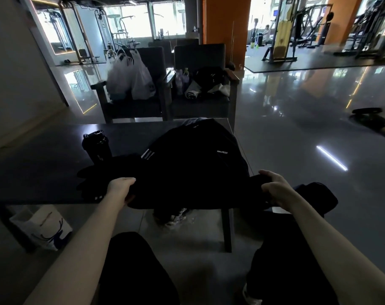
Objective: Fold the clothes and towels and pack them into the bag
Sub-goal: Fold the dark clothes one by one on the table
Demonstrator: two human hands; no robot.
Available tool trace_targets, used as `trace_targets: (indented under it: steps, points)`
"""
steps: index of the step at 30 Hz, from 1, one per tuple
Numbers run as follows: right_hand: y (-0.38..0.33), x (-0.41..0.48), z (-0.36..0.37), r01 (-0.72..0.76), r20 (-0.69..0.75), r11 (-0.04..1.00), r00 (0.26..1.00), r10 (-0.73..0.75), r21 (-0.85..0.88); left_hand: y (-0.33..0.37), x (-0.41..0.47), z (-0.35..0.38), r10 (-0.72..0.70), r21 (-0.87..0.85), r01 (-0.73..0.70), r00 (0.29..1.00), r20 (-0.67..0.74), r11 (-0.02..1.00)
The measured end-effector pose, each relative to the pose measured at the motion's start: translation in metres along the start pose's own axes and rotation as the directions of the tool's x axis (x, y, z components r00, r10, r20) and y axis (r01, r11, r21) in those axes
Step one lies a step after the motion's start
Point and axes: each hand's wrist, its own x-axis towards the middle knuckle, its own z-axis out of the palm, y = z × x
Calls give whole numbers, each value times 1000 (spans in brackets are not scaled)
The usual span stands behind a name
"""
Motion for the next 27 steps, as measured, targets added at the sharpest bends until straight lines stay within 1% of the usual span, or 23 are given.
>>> trace_targets:
  steps: [3,5,6,9,12,15,18,21,26,27]
  points:
    - [-8,23,0,72,-61,996,995,-75,-54,22,9,3,-29,-128,31,999,15,991]
    - [-12,39,0,91,-97,994,991,-97,-68,34,15,7,-20,-157,34,996,89,987]
    - [-13,47,0,93,-98,993,990,-100,-73,40,18,9,-5,-145,24,991,136,989]
    - [-18,71,1,110,-128,985,984,-127,-136,46,38,15,37,-41,-29,977,211,999]
    - [-21,97,2,115,-182,974,971,-151,-197,55,54,26,80,132,-110,973,216,985]
    - [-21,120,3,113,-244,958,953,-179,-264,65,72,41,192,350,-227,972,134,909]
    - [-23,140,7,85,-292,955,941,-170,-283,72,95,56,285,491,-275,957,55,827]
    - [-21,167,11,67,-324,959,933,-158,-274,81,119,74,364,577,-297,931,-1,761]
    - [-21,206,23,57,-355,965,923,-149,-258,96,153,95,356,724,-244,934,-3,645]
    - [-21,213,25,44,-370,967,919,-138,-252,97,162,99,357,774,-220,934,-9,594]
